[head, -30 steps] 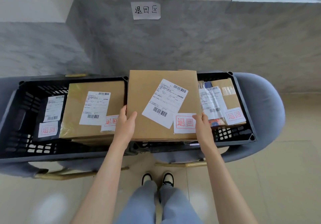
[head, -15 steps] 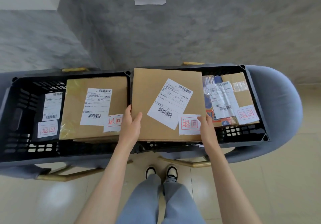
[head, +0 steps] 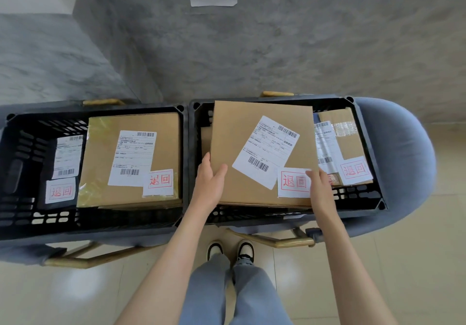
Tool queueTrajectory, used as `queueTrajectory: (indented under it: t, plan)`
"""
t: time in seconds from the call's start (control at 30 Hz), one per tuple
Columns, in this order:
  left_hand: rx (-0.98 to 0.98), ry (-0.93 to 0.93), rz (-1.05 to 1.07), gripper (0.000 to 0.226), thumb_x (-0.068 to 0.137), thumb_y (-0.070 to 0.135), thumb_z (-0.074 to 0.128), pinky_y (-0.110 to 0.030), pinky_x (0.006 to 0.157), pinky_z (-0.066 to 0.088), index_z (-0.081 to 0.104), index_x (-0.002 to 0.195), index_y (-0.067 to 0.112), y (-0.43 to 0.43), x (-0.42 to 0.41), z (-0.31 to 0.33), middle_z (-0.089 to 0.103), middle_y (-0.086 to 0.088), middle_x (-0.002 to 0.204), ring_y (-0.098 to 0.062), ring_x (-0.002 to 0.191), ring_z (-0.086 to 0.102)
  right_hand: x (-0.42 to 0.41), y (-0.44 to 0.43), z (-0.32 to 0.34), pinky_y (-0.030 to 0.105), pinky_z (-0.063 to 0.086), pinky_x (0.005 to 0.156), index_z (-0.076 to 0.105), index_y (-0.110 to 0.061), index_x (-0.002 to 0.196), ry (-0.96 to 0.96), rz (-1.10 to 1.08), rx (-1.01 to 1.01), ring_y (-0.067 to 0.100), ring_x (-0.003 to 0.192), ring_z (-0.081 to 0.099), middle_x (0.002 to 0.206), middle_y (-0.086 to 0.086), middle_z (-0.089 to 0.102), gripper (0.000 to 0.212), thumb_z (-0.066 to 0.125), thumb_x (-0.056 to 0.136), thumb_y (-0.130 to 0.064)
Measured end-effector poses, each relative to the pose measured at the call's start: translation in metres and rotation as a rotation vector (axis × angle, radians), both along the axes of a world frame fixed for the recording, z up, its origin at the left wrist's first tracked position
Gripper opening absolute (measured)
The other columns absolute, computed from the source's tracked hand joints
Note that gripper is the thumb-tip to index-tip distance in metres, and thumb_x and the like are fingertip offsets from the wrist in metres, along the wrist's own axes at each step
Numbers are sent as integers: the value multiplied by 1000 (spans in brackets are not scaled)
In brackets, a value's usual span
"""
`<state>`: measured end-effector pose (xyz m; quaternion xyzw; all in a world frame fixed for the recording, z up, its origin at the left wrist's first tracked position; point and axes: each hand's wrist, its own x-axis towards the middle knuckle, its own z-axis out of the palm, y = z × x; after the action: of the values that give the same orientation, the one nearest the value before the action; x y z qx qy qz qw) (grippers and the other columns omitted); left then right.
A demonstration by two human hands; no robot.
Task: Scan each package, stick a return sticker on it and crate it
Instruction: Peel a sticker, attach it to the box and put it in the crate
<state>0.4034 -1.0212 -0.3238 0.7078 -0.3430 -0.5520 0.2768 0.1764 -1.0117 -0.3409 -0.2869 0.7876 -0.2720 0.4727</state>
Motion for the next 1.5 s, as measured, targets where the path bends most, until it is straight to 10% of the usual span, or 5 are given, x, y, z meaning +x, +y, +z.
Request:
queueTrajectory:
  t: [0.57,1.5]
  plan:
    - [15,-9,163,58,101,31,42,-26,103,29,15,152,22,10,26,-5,30,4,152,-15,135,33,33,-13,1,34,27,86,32,-27,142,-3,133,7,17,103,40,114,-5,47,45,35,99,-41]
    - [93,-272,-5,54,100,25,37,-45,112,28,21,151,19,-26,30,-45,22,-2,151,-24,138,25,36,-34,-24,30,30,81,28,-22,142,-97,95,14,13,100,42,114,-4,45,45,37,100,-33]
